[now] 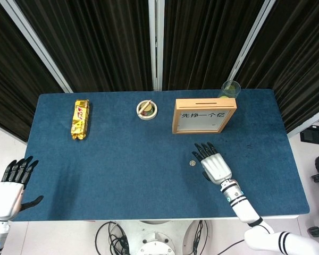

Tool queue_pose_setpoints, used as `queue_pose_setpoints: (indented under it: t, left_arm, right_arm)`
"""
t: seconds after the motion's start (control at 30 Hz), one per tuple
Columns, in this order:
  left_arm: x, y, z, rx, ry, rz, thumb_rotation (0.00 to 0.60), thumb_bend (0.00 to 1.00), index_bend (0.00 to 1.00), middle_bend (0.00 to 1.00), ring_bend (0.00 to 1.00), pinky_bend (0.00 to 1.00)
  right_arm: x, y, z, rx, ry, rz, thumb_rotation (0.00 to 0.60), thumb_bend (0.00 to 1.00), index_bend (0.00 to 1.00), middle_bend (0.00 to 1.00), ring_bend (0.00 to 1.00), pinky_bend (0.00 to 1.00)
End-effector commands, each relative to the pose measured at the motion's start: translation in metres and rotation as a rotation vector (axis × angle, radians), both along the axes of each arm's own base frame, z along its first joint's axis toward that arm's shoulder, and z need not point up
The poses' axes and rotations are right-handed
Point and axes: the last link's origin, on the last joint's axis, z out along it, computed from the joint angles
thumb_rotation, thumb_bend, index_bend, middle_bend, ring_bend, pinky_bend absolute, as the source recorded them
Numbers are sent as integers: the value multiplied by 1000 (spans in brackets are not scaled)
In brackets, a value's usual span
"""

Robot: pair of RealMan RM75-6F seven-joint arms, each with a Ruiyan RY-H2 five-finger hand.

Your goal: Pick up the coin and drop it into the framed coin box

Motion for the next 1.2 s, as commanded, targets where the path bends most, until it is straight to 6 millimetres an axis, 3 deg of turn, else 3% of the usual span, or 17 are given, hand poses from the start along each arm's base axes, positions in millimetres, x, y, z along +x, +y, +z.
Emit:
queue_pose_setpoints:
  t: [0.03, 0.47, 0.63, 1.2]
  left_arm:
    - [-1, 0, 0, -3, 1, 2, 600, 99, 72, 0, 0, 0]
    - [-4, 2, 0, -11, -10, 8, 600, 99, 72, 0, 0, 0]
    - [-5, 3, 0, -12, -13, 7, 600, 99, 73, 0, 0, 0]
    - [-6, 4, 0, -19, -21, 11, 600, 99, 72, 0, 0, 0]
  right_arm:
    - [-2, -2, -3, 2, -1, -6, 600, 231, 234, 0, 0, 0]
    - [-6, -10, -22, 8, -33, -35, 600, 247, 334, 0, 0, 0]
    - [-6, -12, -27, 10, -38, -30, 600, 322, 391, 2, 0, 0]
    - [-4, -14, -34, 16, -51, -27, 600, 327, 400, 1, 0, 0]
